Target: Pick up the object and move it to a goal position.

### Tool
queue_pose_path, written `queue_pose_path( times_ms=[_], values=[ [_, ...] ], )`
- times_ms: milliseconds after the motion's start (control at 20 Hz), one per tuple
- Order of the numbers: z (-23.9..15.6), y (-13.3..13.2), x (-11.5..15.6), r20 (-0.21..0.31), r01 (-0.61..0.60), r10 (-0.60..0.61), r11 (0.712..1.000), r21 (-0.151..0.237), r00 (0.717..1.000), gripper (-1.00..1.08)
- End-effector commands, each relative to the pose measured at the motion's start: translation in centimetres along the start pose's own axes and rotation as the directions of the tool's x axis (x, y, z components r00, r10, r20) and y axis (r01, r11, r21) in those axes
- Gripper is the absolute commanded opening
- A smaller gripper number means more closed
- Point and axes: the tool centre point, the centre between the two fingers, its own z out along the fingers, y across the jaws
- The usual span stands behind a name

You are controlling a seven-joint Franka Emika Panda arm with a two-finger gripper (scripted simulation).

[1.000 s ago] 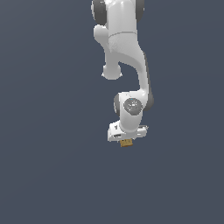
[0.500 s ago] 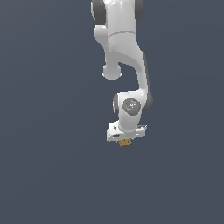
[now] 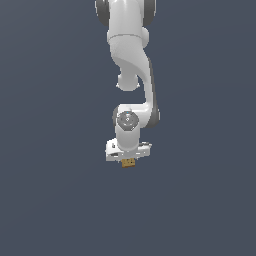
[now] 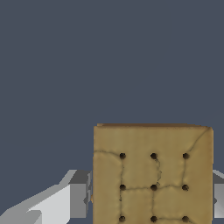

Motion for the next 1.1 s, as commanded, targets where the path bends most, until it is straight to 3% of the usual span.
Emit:
queue_pose_path(
  times_ms=[0,600,800,1050],
  values=[
    [-0.3,3.1,-0.4,-0.001,-0.002,0.002,1.000,-0.001,1.000,-1.00],
    [-1.4,17.5,-2.0,-0.001,-0.001,0.001,1.000,-0.001,1.000,-1.00],
    [-1.6,20.4,-2.2,-0.001,-0.001,0.001,1.000,-0.001,1.000,-1.00],
    [-1.7,22.1,-2.2,-0.001,-0.001,0.001,1.000,-0.001,1.000,-1.00]
  ],
)
